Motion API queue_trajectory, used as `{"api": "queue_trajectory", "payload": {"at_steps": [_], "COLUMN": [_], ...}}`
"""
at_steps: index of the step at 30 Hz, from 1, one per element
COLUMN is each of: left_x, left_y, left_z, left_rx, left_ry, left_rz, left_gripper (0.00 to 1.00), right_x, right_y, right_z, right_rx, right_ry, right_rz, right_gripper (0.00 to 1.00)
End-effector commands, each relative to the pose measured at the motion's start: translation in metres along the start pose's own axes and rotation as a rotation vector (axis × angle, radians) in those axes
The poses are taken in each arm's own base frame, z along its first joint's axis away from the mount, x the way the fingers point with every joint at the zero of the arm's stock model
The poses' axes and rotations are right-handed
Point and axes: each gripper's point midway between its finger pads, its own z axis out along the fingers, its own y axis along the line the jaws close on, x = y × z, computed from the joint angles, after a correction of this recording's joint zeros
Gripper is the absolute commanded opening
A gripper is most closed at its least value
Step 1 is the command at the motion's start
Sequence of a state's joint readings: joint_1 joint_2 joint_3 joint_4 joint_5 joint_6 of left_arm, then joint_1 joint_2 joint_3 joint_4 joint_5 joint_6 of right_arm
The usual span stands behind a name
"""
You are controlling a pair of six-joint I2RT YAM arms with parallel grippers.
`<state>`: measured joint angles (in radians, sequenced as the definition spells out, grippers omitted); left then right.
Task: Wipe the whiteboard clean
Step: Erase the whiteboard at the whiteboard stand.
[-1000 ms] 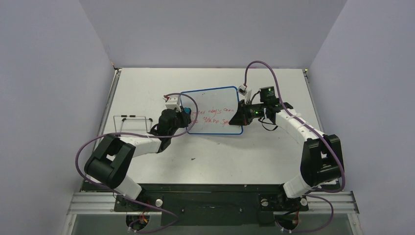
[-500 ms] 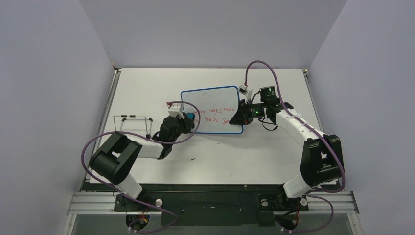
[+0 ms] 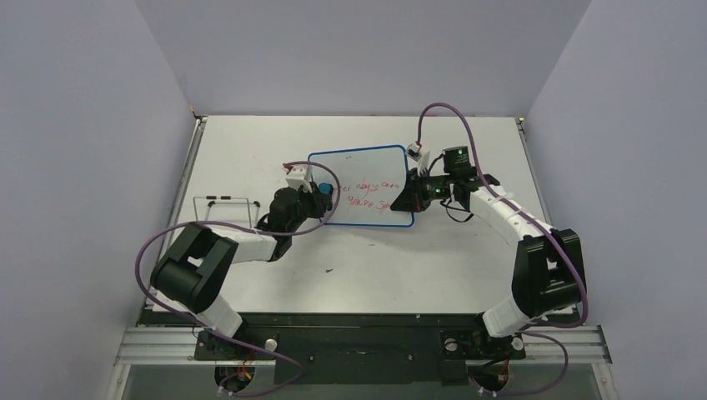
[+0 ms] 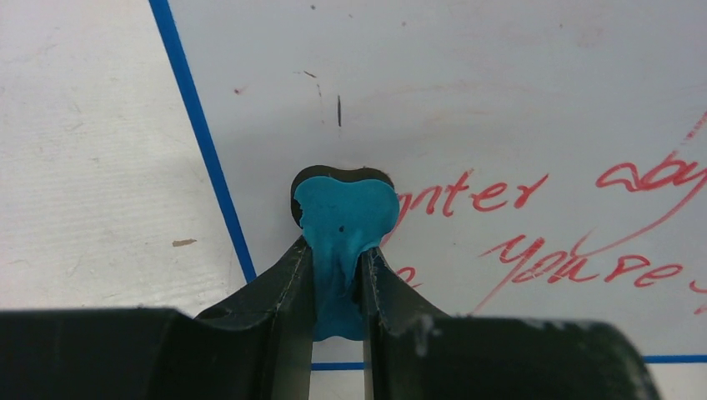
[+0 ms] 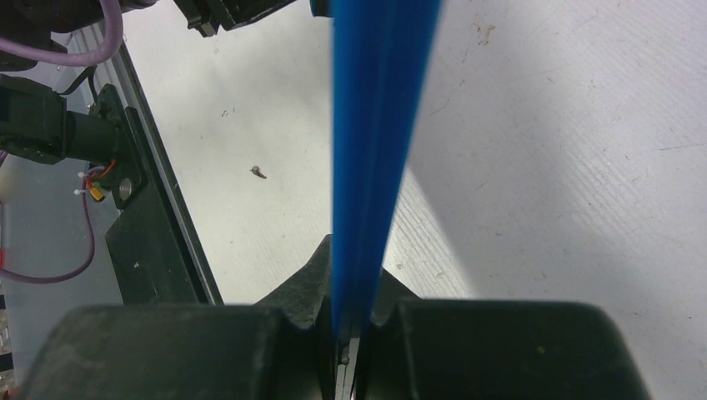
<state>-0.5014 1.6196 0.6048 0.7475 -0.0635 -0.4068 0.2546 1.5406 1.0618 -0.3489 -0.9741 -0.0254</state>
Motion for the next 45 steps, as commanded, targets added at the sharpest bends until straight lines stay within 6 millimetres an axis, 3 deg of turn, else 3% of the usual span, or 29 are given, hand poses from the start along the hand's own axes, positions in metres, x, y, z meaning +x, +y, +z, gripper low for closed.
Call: {"api": "queue_trajectory", "payload": {"at_steps": [1,4,7,11,16,20,28,31,39,45], "left_x": [0.020,0.029,0.020,-0.003,-0.019,-0.020,0.023,0.025,-0.007,-0.024], "left_y": [-0.026,-0.031,-0.025,0.012,0.025,0.011,-0.027,-0.032,-0.035,-0.021], "left_z": [-0.008,-0.012,-0.010,0.002,0.010,0.011,-0.004,-0.008,-0.001,-0.003], "left_rx": [0.141,0.174,0.143,0.001,-0.043,0.032,0.234,0.263,0.228,0.116], "left_ry": [0.046,0.062,0.055,0.044,0.050,0.056,0.150,0.150,0.102,0.070], "left_rz": [0.025,0.033,0.030,-0.033,-0.063,-0.049,-0.004,-0.008,-0.031,-0.081], "left_gripper": [0.00,0.00,0.00,0.00,0.00,0.00,0.00,0.00,0.00,0.00], "right_x": [-0.009,-0.009,-0.008,-0.009,-0.009,-0.009,-0.009,-0.008,-0.009,-0.008], "right_y": [0.016,0.016,0.016,0.016,0.016,0.016,0.017,0.017,0.018,0.017], "right_z": [-0.005,-0.004,-0.004,-0.004,-0.005,-0.004,-0.004,-0.004,-0.004,-0.003], "right_rx": [-0.045,-0.048,-0.050,-0.050,-0.048,-0.048,-0.052,-0.053,-0.053,-0.055], "right_ry": [-0.031,-0.030,-0.027,-0.028,-0.030,-0.030,-0.029,-0.027,-0.028,-0.025], "right_rz": [-0.088,-0.089,-0.088,-0.088,-0.090,-0.091,-0.091,-0.090,-0.095,-0.091], "right_gripper": [0.00,0.00,0.00,0.00,0.00,0.00,0.00,0.00,0.00,0.00]}}
